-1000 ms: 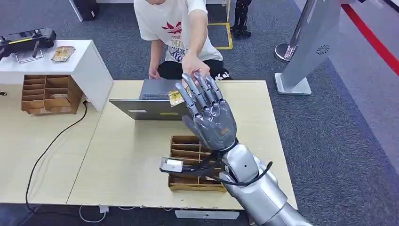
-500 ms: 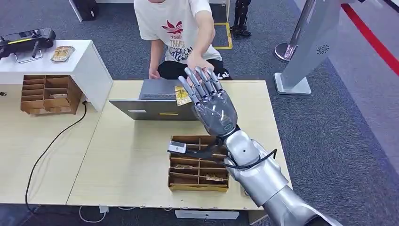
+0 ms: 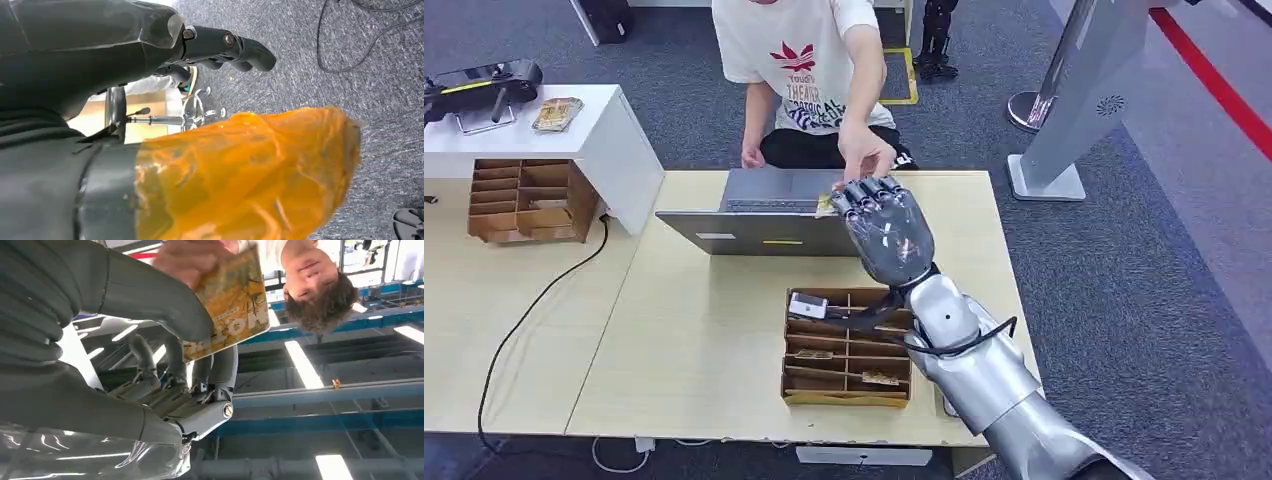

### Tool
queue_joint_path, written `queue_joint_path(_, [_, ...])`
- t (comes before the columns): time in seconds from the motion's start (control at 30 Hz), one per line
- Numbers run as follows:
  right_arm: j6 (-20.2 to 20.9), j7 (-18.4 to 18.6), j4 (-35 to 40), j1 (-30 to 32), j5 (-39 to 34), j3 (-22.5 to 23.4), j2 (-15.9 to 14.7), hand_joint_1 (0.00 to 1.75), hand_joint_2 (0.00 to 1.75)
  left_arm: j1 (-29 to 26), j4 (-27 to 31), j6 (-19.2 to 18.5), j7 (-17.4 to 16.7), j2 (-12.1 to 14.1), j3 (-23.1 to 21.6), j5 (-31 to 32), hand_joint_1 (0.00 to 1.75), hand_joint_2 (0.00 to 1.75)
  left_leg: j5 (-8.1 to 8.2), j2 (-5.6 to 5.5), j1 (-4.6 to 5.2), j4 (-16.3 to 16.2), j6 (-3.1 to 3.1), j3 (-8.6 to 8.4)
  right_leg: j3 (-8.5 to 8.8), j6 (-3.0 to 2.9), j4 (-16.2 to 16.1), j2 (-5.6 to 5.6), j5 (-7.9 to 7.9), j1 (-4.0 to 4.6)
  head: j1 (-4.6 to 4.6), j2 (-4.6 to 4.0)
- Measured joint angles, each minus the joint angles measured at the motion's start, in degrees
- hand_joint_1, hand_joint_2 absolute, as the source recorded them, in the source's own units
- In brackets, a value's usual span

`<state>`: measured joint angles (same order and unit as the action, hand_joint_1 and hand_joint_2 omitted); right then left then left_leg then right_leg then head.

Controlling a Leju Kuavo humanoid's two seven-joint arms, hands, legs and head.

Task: Pass the card to the sensor for recognition and then transmit it.

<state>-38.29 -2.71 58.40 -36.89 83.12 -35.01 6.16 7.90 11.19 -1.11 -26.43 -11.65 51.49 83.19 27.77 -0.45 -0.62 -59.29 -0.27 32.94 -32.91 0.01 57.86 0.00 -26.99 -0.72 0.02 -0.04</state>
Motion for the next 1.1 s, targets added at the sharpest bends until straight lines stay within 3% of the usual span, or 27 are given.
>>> queue_joint_path(0.63, [-0.02,-2.58,-0.35,1.18,-4.62,2.73,0.92,1.75,1.75,0.09,0.00,0.09,-0.02,0.00,-0.02,0.11,0.00,0.00,0.00,0.00,0.00,0.00,0.00,0.00,-0.01,0.00,0.00,0.01,0.00,0.00,0.00,0.00])
queue_joint_path(0.7, [-0.02,-4.34,0.41,2.06,-9.59,3.86,1.46,1.75,1.75,0.06,0.00,0.26,-0.02,-0.02,0.00,-0.26,0.00,0.00,0.00,0.01,0.00,0.00,0.00,0.01,-0.01,0.00,0.00,0.00,0.00,0.00,0.02,0.00])
queue_joint_path(0.87, [0.90,-7.50,6.98,7.11,-31.15,8.37,3.43,1.75,1.75,-0.49,0.00,1.35,0.39,-0.11,0.07,-2.03,0.00,0.00,0.01,-0.02,0.00,0.01,0.00,0.04,-0.04,0.01,0.00,-0.02,-0.02,0.00,0.02,0.00])
queue_joint_path(0.93, [1.58,-8.55,10.24,9.39,-35.83,9.97,3.72,1.75,1.75,-0.83,0.00,1.73,0.46,-0.17,0.09,-2.21,0.00,0.00,0.04,-0.02,0.00,0.01,-0.01,0.05,-0.07,0.02,-0.01,-0.01,-0.02,0.00,0.02,0.00])
queue_joint_path(1.1, [6.87,-9.81,19.61,14.89,-53.54,14.82,4.33,1.75,1.75,-1.44,0.00,2.49,0.46,-0.33,0.57,-3.37,0.00,0.00,0.04,-0.06,0.01,0.01,0.00,0.10,-0.09,0.03,-0.02,-0.04,-0.03,0.00,0.00,0.00])
